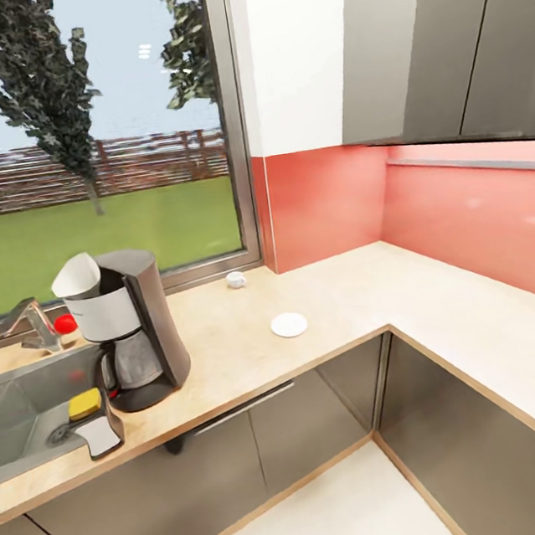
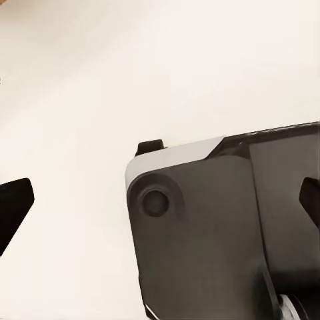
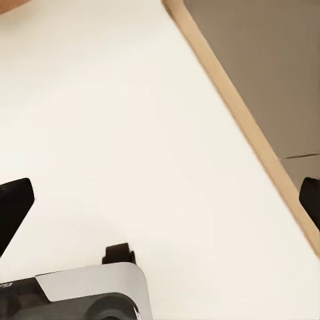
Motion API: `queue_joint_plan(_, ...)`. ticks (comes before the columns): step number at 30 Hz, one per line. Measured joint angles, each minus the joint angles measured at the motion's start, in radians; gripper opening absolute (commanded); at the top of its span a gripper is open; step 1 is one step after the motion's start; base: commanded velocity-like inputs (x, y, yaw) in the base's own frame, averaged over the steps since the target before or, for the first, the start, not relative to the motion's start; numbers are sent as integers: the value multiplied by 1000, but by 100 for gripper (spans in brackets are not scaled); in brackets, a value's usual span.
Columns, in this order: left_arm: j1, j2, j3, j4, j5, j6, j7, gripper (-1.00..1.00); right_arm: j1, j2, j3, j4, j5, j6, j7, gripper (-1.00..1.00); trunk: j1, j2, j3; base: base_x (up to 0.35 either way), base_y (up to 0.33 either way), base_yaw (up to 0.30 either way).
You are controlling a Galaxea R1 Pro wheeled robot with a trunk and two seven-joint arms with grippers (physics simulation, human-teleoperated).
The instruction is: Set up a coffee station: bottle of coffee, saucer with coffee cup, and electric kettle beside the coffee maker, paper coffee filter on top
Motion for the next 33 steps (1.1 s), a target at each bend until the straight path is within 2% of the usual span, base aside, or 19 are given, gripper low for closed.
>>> queue_joint_plan(19,0,0,0,1,0,0,0,100,0,0,1,0,1,0,0,100,0,0,0,0,-3,276)
queue_joint_plan(27,0,0,0,0,0,-1,0,100,0,0,2,0,2,0,0,100,0,0,0,0,-209,276)
queue_joint_plan(33,0,-1,-1,0,-1,-2,0,100,0,0,2,-2,2,0,-1,100,0,0,0,0,-51,214)
